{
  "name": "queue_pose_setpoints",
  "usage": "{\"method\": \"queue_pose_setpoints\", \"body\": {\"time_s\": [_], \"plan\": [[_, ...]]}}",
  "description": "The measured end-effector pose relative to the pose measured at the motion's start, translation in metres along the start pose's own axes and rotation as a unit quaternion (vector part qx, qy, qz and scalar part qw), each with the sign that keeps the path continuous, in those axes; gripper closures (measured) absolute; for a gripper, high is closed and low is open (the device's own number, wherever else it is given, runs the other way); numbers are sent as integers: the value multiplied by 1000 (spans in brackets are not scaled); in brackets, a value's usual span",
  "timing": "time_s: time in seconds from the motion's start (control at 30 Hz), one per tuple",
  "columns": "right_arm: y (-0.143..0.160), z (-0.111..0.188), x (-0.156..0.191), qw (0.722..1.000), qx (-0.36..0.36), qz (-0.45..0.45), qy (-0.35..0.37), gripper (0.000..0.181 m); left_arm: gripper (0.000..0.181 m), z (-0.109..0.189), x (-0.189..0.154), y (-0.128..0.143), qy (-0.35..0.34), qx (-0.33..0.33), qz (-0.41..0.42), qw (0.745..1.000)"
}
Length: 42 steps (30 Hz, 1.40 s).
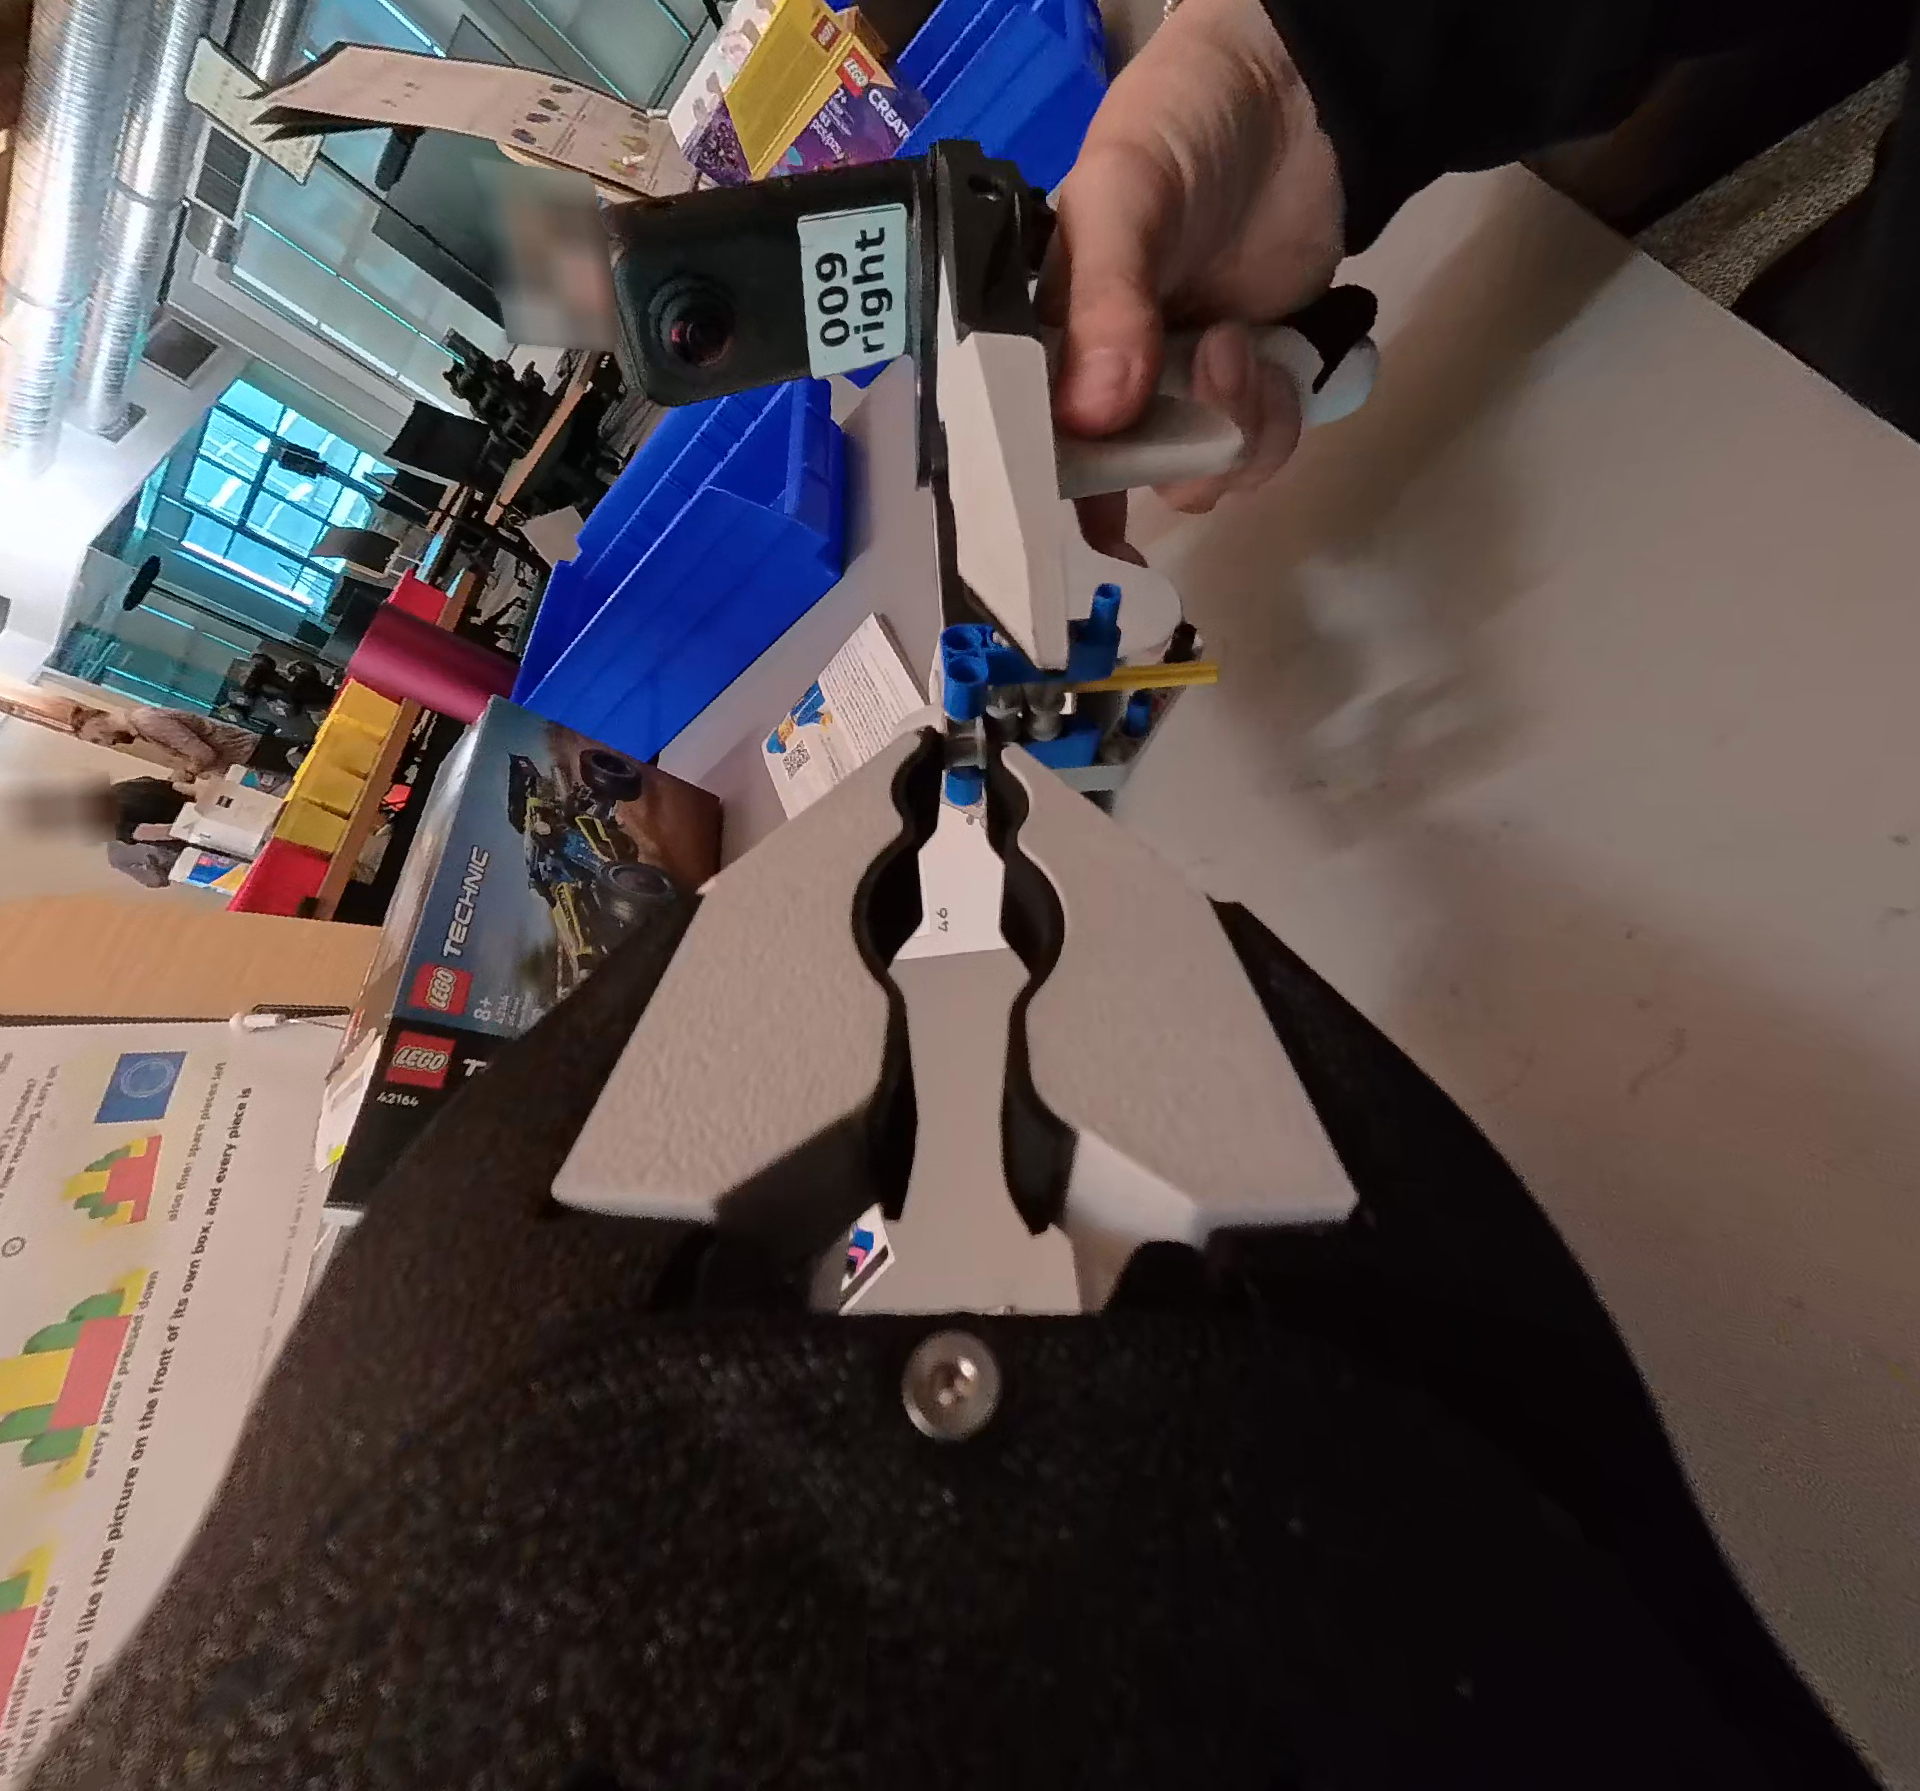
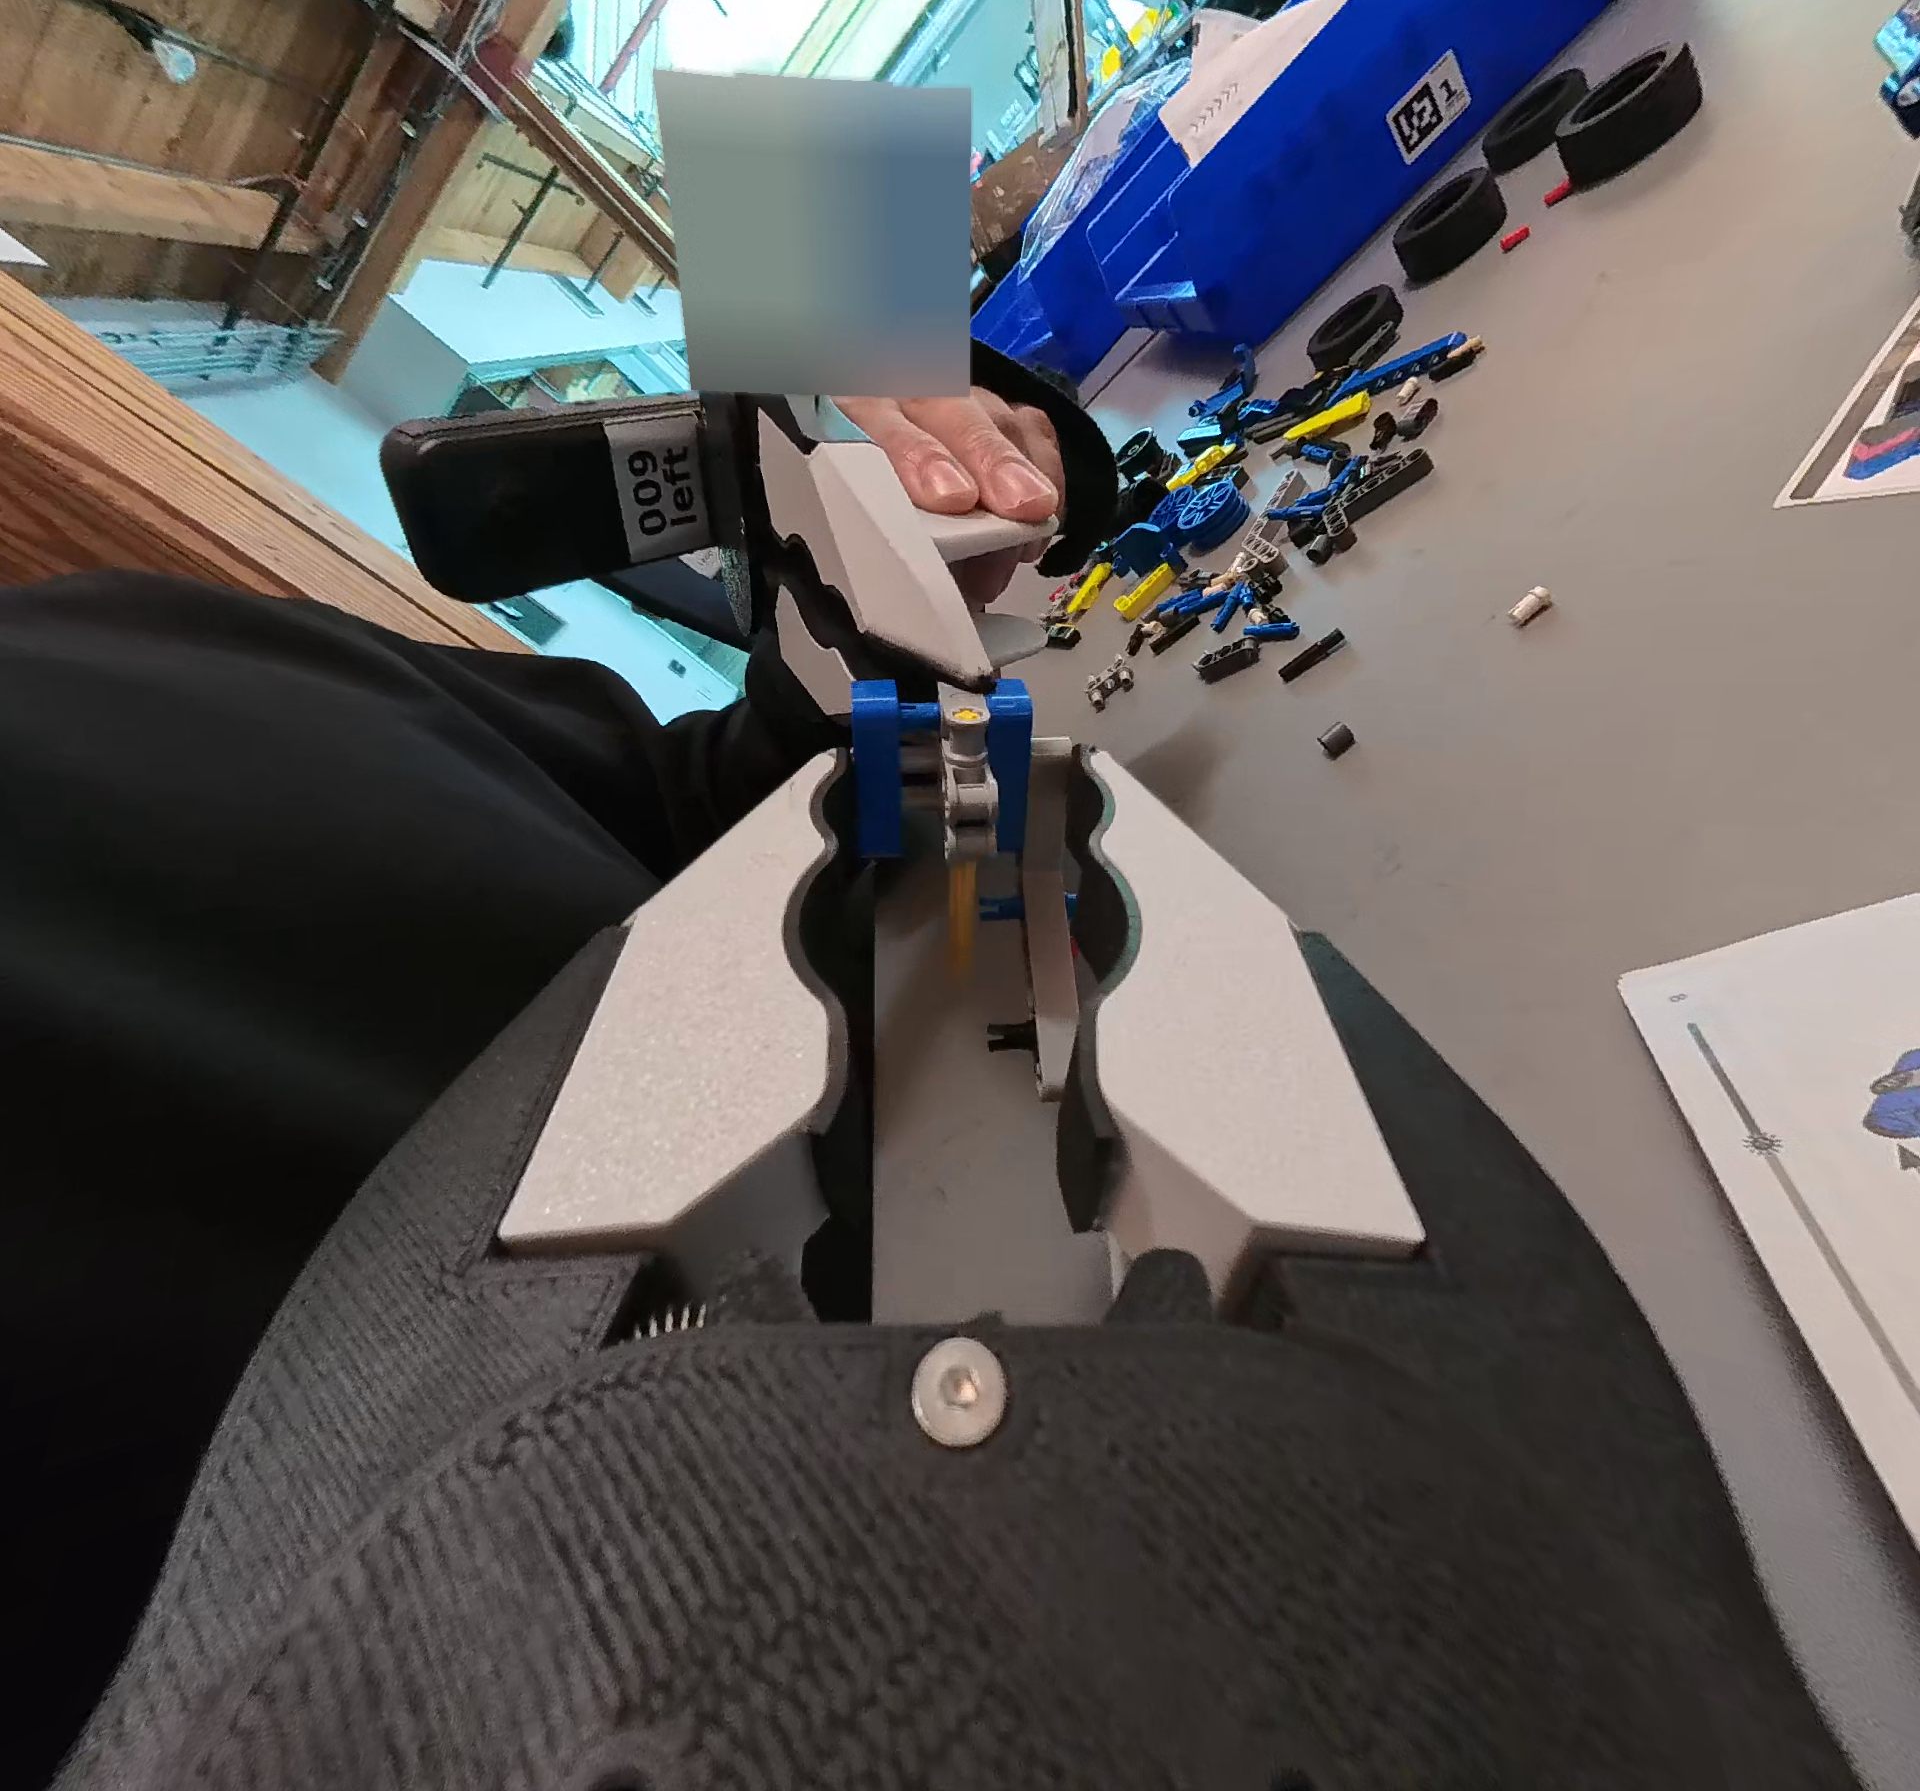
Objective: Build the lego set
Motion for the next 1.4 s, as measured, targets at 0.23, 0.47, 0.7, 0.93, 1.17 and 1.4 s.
{"method": "queue_pose_setpoints", "body": {"time_s": [0.23, 0.47, 0.7, 0.93, 1.17, 1.4], "plan": [[-7, 10, 12, 998, -33, -12, -45, 142, 176, 8, 8, -3, 3, -75, 78, 994], [-8, 11, 12, 997, -49, -27, -51, 151, 176, 8, 6, -2, 3, -65, 64, 996], [-2, 10, 8, 998, -35, -23, -36, 141, 176, 8, 4, -5, 5, -58, 42, 997], [-1, 9, 9, 997, -45, -42, -50, 135, 176, 4, 2, 0, 19, -59, 76, 995], [-3, 8, 3, 994, -74, -64, -43, 141, 176, 1, 0, 0, 33, -52, 86, 994], [-3, 5, 6, 995, -72, -62, -44, 140, 176, 1, -1, 0, 42, -75, 115, 990]]}}
Point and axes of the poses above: each gripper's, where its closed fingertips meet, z back along the fingers, y out of its underside, x = y × z across the jaws, the point moved 4 cm from there along z, back along the fingers, and after that the axes turned 2 degrees about x, right-handed, at the moved point
